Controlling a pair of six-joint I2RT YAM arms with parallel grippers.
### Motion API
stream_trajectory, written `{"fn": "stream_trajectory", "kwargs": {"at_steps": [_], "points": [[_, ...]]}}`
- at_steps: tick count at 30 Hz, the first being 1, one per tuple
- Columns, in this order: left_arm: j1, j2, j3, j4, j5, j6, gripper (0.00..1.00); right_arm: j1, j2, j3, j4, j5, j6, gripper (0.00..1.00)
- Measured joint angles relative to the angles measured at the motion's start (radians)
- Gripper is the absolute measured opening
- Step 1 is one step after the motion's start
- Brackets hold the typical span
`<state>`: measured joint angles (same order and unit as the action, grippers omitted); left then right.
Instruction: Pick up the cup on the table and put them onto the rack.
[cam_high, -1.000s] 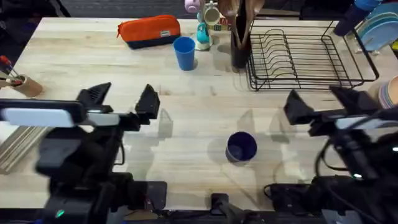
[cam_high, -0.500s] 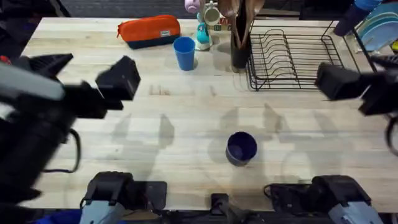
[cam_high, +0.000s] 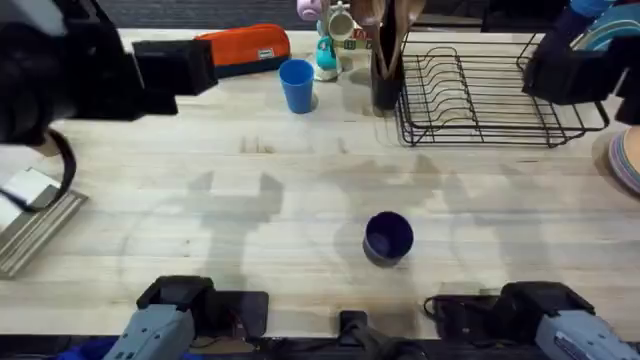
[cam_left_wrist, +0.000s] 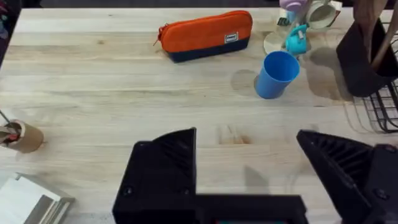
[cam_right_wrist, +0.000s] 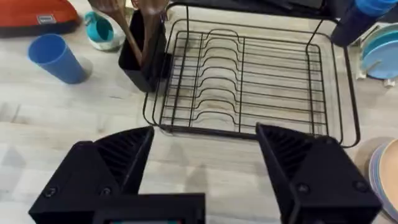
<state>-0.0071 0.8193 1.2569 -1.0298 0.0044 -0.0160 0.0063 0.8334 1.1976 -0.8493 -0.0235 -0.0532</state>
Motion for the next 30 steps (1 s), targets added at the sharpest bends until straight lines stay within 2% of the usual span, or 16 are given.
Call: {"fn": "stream_trajectory", "kwargs": {"at_steps": [6, 11, 19, 30], "points": [[0.000, 0.047, 0.005, -0.007, 0.000, 0.000, 0.993, 0.000, 0.008, 0.000, -0.007, -0.027, 0.001, 0.992], [0.000, 0.048, 0.005, -0.006, 0.000, 0.000, 0.994, 0.003, 0.008, 0.000, -0.051, -0.140, 0.000, 0.992], [0.000, 0.048, 0.005, -0.007, 0.000, 0.000, 0.993, 0.004, 0.008, 0.000, -0.212, -0.352, -0.059, 0.992], [0.000, 0.048, 0.005, -0.007, 0.000, 0.000, 0.993, 0.004, 0.008, 0.000, -0.404, -0.419, -0.135, 0.992]]}}
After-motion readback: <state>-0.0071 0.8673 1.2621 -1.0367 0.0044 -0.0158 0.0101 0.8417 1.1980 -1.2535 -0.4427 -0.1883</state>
